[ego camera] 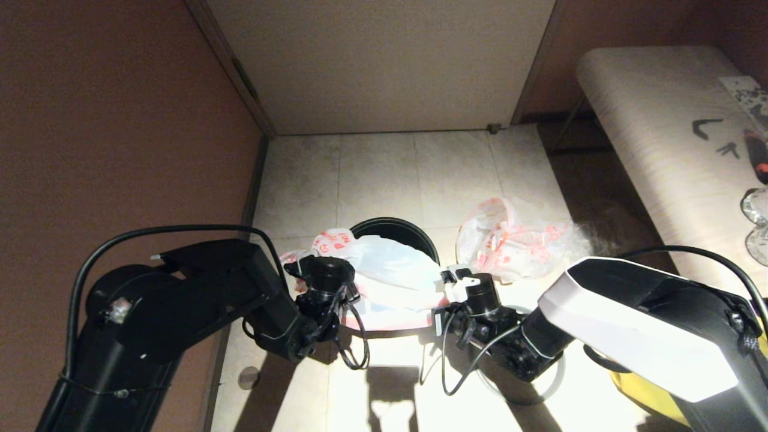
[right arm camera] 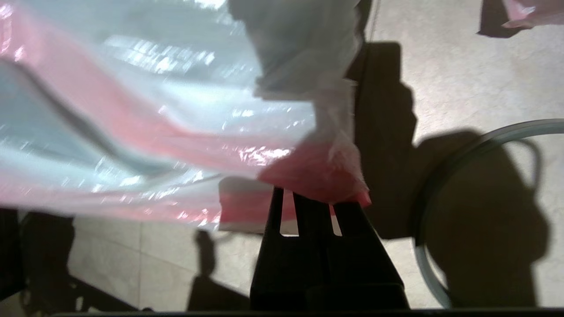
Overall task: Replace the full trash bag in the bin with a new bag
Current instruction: Put the new garbage bag on the trash can
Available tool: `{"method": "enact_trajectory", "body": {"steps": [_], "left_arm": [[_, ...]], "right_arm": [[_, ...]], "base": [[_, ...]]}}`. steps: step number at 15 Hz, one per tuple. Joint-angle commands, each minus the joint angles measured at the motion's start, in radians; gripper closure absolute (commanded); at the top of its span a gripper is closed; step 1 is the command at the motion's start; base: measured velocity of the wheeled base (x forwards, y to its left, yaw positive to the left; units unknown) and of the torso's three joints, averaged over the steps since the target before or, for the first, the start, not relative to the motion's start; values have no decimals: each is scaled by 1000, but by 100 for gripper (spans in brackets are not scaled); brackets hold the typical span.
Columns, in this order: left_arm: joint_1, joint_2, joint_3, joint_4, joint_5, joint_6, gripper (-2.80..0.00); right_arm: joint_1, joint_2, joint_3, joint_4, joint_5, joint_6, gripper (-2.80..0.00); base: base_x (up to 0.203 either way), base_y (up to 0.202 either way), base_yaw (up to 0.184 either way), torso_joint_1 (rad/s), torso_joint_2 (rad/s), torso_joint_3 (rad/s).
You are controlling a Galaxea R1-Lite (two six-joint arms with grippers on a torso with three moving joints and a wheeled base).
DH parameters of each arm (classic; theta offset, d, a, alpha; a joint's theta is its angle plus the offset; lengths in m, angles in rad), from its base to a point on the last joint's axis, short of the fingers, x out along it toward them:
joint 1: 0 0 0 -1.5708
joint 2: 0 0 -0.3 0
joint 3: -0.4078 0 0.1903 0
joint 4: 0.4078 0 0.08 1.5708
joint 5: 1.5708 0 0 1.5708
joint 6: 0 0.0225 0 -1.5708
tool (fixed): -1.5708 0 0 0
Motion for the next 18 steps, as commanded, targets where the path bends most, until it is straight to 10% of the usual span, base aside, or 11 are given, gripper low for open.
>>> {"method": "enact_trajectory", "body": {"steps": [1, 18], "left_arm": [[-2, -16, -1, 16, -13, -20, 0], [20, -78, 3, 231, -260, -115, 0]], "right_arm": [[-15, 29, -33, 3, -2, -2, 0], [-92, 51, -94, -80, -249, -81, 0]], "base": [[0, 0, 0, 0, 0, 0], [0, 0, 0, 0, 0, 0]]}}
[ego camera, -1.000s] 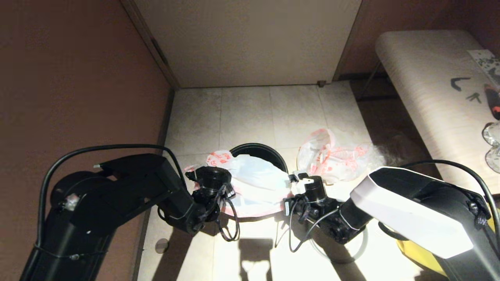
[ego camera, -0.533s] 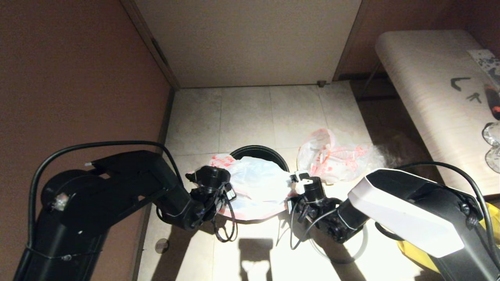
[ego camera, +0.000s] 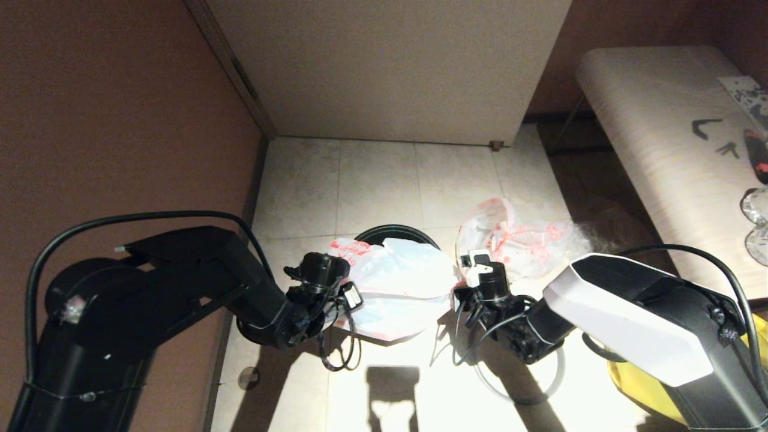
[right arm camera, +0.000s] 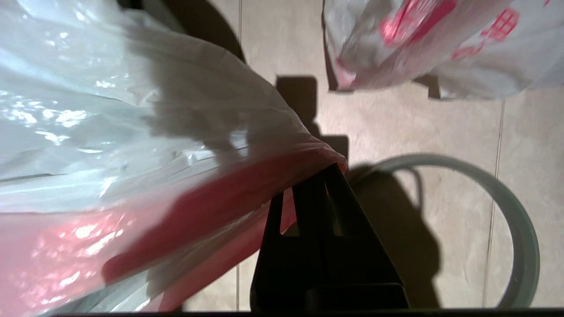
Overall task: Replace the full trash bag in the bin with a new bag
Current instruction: Put the new garbage bag on the trash can
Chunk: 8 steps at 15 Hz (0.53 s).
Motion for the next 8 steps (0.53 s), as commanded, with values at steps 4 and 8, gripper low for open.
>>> {"method": "enact_trajectory", "body": {"steps": [4, 8], "left_arm": [[-1, 2, 1, -5, 5, -1, 0], [-7, -3, 19, -5, 5, 4, 0]], "right_arm": [[-15, -74, 55, -67, 3, 61, 0], [-1, -91, 98, -68, 6, 62, 0]], "base": [[0, 0, 0, 0, 0, 0], [0, 0, 0, 0, 0, 0]]}}
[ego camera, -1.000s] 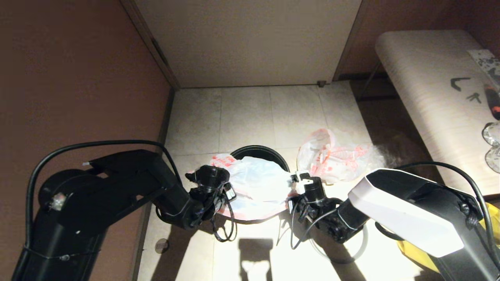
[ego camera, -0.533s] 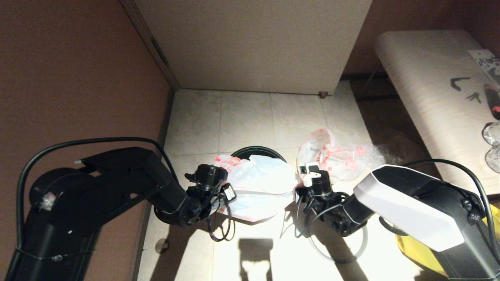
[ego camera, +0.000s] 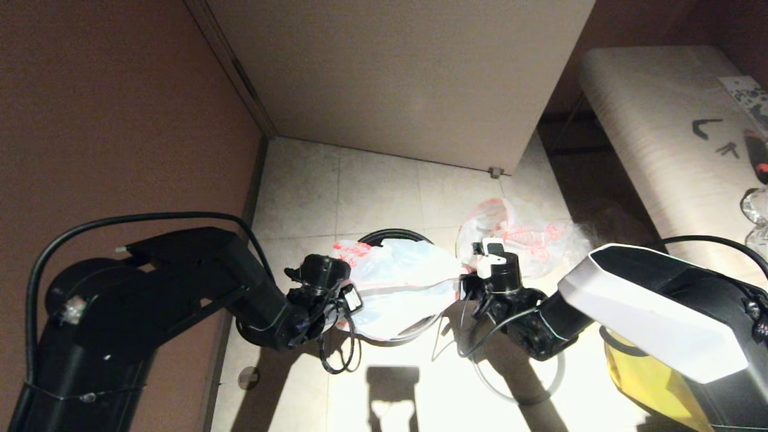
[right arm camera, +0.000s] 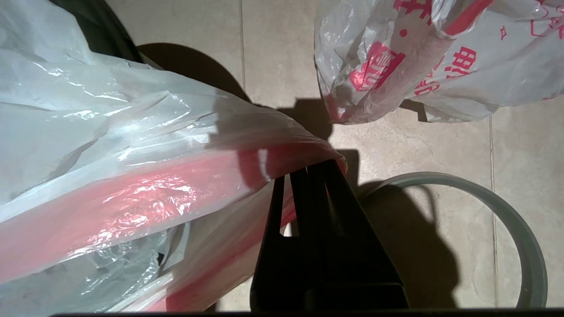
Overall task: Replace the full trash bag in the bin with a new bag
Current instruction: Put the new garbage bag on the trash can
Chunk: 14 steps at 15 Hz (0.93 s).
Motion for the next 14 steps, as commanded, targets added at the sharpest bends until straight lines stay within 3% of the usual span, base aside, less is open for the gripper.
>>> {"method": "enact_trajectory", "body": {"steps": [1, 6, 9, 11, 14], "left_arm": [[-8, -14, 24, -4, 1, -4, 0], [-32, -74, 192, -9, 2, 33, 0], [-46, -79, 250, -10, 2, 31, 0], [-48, -51, 250, -14, 1, 29, 0], [-51, -23, 247, -61, -12, 40, 0]], "right_arm": [[15, -24, 57, -6, -1, 2, 0], [109, -173, 419, -13, 2, 6, 0], [203, -260, 621, -175, 4, 6, 0], [261, -261, 658, -268, 52, 6, 0], [284, -202, 598, -269, 79, 4, 0]], "base": [[0, 0, 0, 0, 0, 0], [0, 0, 0, 0, 0, 0], [0, 0, 0, 0, 0, 0], [0, 0, 0, 0, 0, 0], [0, 0, 0, 0, 0, 0]]}}
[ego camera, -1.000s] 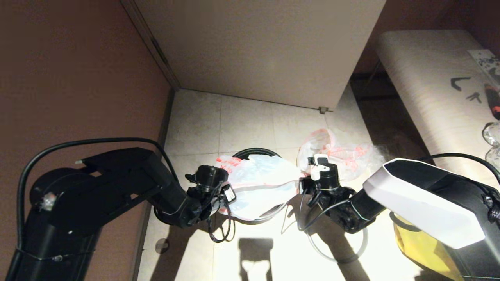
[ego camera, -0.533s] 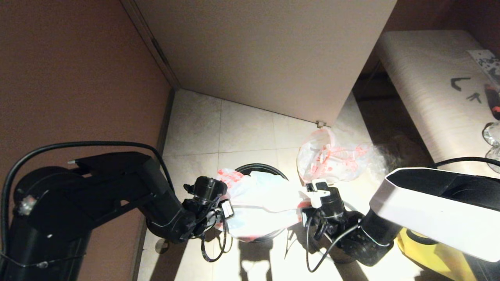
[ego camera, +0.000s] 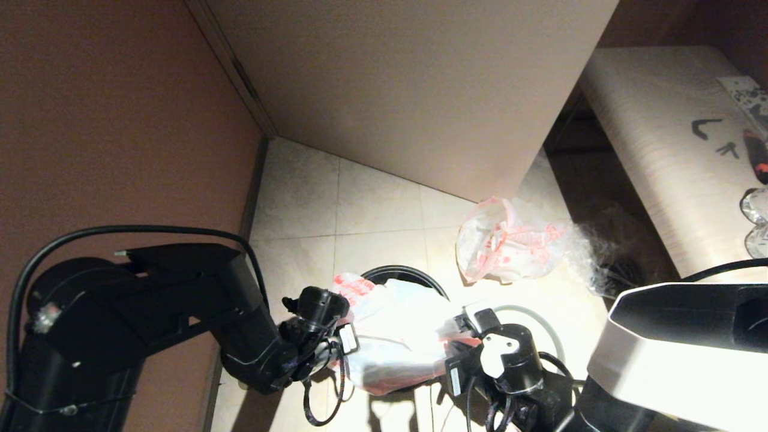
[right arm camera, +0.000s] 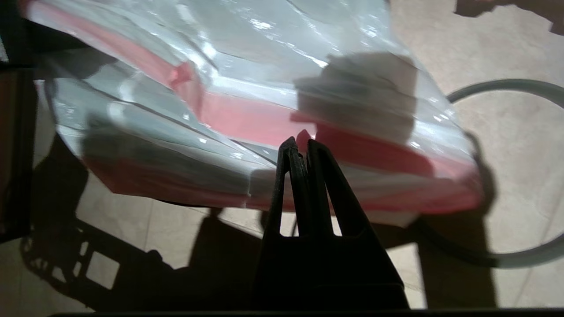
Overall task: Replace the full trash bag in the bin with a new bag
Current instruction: Put the new garbage bag on the trash can
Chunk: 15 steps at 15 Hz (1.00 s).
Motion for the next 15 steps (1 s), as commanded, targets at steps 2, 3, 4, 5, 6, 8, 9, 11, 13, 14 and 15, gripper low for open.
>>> {"method": "enact_trajectory", "body": {"steps": [2, 3, 4, 5, 6, 8, 9, 11, 13, 14, 15], "left_arm": [[0, 27, -22, -9, -34, 38, 0], [-1, 40, -41, -9, -42, 54, 0], [-3, 57, -72, -8, -41, 65, 0], [-5, 59, -79, -7, -41, 73, 0], [-5, 59, -79, -7, -41, 73, 0], [-5, 54, -79, -9, -43, 72, 0], [-5, 48, -77, -9, -43, 72, 0], [-7, 37, -73, -9, -46, 72, 0], [-10, 30, -71, -10, -55, 70, 0], [-9, 26, -70, -10, -63, 70, 0], [-8, 21, -70, -10, -70, 70, 0]], "right_arm": [[21, 49, -68, 17, 30, -2, 0], [23, 53, -92, 47, 45, -3, 0], [23, 54, -122, 81, 62, -4, 0], [22, 57, -151, 113, 73, -4, 0], [22, 69, -178, 141, 77, -4, 0], [22, 98, -225, 157, 81, -11, 0], [24, 108, -242, 160, 87, -17, 0], [33, 128, -268, 175, 87, -18, 0], [38, 142, -299, 213, 100, -19, 0], [38, 146, -319, 223, 105, -23, 0], [47, 148, -334, 238, 106, -30, 0]], "base": [[0, 0, 0, 0, 0, 0], [0, 0, 0, 0, 0, 0], [0, 0, 0, 0, 0, 0], [0, 0, 0, 0, 0, 0], [0, 0, 0, 0, 0, 0], [0, 0, 0, 0, 0, 0], [0, 0, 0, 0, 0, 0], [0, 0, 0, 0, 0, 0], [0, 0, 0, 0, 0, 0], [0, 0, 0, 0, 0, 0], [0, 0, 0, 0, 0, 0]]}}
